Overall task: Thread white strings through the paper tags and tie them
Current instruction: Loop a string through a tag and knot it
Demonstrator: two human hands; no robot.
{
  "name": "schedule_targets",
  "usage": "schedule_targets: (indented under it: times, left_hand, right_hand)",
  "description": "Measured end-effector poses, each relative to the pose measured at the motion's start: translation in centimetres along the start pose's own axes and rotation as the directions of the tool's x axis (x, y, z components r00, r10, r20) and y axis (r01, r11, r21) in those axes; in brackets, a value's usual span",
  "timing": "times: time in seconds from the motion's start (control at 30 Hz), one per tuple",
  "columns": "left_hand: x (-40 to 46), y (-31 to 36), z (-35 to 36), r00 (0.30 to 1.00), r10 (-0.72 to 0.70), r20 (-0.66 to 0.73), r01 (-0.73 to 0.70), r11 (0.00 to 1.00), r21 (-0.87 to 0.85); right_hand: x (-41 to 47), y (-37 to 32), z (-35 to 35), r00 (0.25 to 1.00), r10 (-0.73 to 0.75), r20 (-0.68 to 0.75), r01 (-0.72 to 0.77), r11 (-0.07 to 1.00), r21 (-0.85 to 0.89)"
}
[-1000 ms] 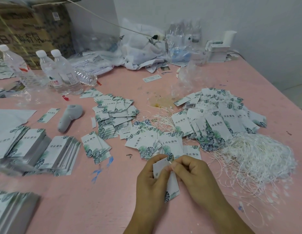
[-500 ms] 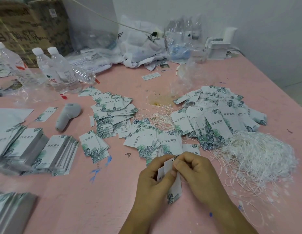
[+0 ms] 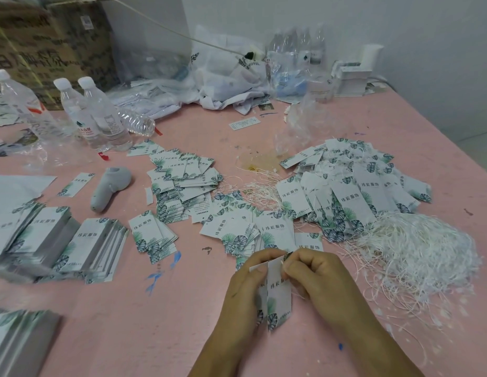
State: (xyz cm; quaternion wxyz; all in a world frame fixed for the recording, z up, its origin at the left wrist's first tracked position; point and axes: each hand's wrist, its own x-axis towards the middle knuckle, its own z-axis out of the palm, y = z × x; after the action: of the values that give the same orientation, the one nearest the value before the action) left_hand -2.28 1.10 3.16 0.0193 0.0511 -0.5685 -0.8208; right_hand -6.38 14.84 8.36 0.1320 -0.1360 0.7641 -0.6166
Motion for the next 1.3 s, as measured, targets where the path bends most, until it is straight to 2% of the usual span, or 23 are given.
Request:
schedule_targets:
  times: [0.37,0.63,0.87,1.1,1.2,1.3]
  left_hand:
    - [-0.1,0.9,-0.1,0.999,0.011,-0.034,-0.008,0.997,0.077]
    - [-0.5,1.8,-0.1,0.999,0.032,0.021,-0.035,0.986,0.165]
    - [-0.6,2.1,-0.2,0.999,0.027,0.023,-0.031,0.985,0.168]
    - [-0.5,1.9,-0.3,0.999,0.004,-0.04,0.003,0.985,0.175]
    - [-0.5,1.8,-0.3,0.999,0.012,-0.043,-0.006,0.991,0.136]
    - [-0.5,1.8,-0.3,0.999,0.028,-0.032,-0.025,0.995,0.092]
  right_hand:
    - [0.1,0.4,-0.3,1.0,0.004,-0.008,-0.004,1.0,0.003]
    - [0.1,0.4,-0.9,0.995,0.103,0.006,-0.103,0.995,0.005]
    - [0.1,0.4,-1.7,0.979,0.196,0.05,-0.197,0.98,0.015]
    - [0.2,0.6,-1.9,0.979,0.202,0.035,-0.204,0.975,0.083]
    - [0.1,0.9,-1.7,0.979,0.182,0.09,-0.193,0.972,0.133]
    - [0.1,1.0,-1.5,0.964,0.213,0.16,-0.247,0.939,0.24]
